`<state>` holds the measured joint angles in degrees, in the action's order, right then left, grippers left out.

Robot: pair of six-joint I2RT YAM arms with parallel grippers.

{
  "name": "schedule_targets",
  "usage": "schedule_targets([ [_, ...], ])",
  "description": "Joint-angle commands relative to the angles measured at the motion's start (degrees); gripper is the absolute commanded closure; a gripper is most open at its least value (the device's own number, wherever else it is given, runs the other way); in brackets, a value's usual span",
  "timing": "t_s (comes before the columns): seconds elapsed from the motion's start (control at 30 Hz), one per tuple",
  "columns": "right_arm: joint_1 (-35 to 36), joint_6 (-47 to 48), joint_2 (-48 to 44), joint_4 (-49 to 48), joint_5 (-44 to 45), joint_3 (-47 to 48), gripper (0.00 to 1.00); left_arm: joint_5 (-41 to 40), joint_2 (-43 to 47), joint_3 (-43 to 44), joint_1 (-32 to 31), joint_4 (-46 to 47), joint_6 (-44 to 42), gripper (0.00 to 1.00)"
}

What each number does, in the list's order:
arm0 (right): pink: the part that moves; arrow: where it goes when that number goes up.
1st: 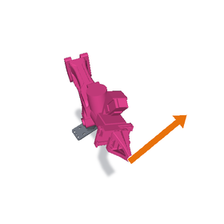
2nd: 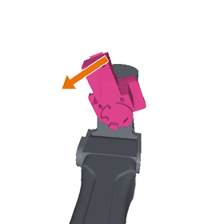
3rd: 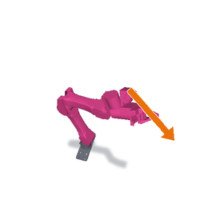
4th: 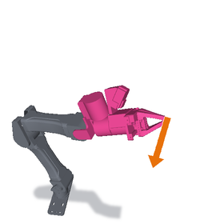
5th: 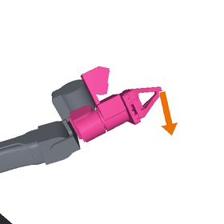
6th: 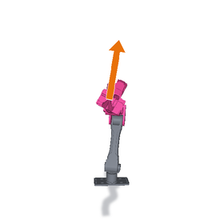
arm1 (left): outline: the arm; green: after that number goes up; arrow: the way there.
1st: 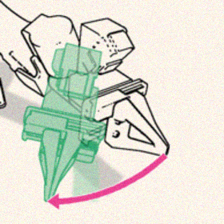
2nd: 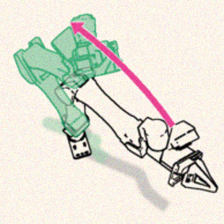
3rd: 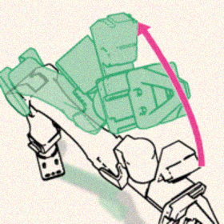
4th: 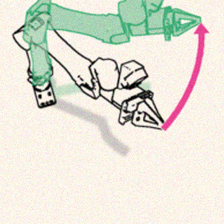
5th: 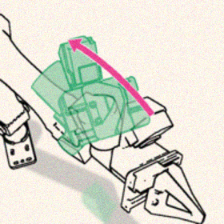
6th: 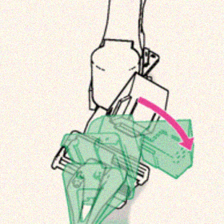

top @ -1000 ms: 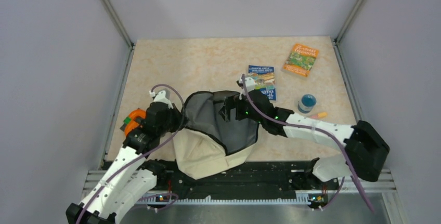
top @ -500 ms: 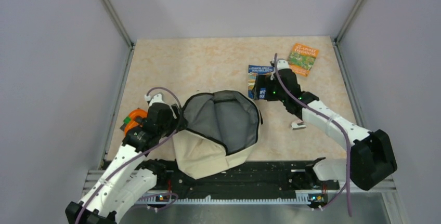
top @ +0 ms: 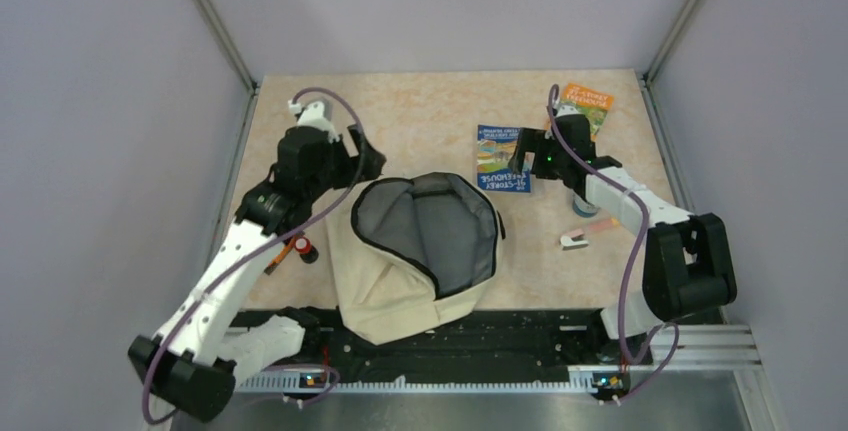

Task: Pack the student bag
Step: Pick up the book from the center of the board.

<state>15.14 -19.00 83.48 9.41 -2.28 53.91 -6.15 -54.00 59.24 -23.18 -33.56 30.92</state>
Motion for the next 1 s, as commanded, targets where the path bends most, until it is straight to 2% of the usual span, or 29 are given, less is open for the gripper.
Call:
schedule_targets([
  [0.0,-2.1,0.4,3.5,-3.3,-4.2,3.9,0.01,16.5,-13.7,4.8,0.1,20.9,1.7,0.13],
  [0.1,-2.9,-0.1,5.5,-4.7,-6.2,4.2,0.01,21.7,-25.4,10.5,-0.2,28.5,5.0,0.13],
  [0.2,-3.8,-0.5,7.7,-5.2,-7.7,5.0,0.02,22.4,-37.7,17.8,-1.6,32.9,5.7,0.13],
  [0.5,-6.2,-2.8,11.9,-7.0,-11.7,6.1,0.02,20.8,-66.5,41.4,-4.4,31.3,8.1,0.14],
  [0.7,-7.1,-3.5,13.5,-7.6,-14.0,7.0,0.03,18.3,-75.5,48.3,-6.7,28.4,7.3,0.14],
  [0.97,-8.1,-3.7,13.4,-8.4,-14.8,6.0,0.04,20.0,-81.6,49.8,-8.4,28.1,9.0,0.14],
])
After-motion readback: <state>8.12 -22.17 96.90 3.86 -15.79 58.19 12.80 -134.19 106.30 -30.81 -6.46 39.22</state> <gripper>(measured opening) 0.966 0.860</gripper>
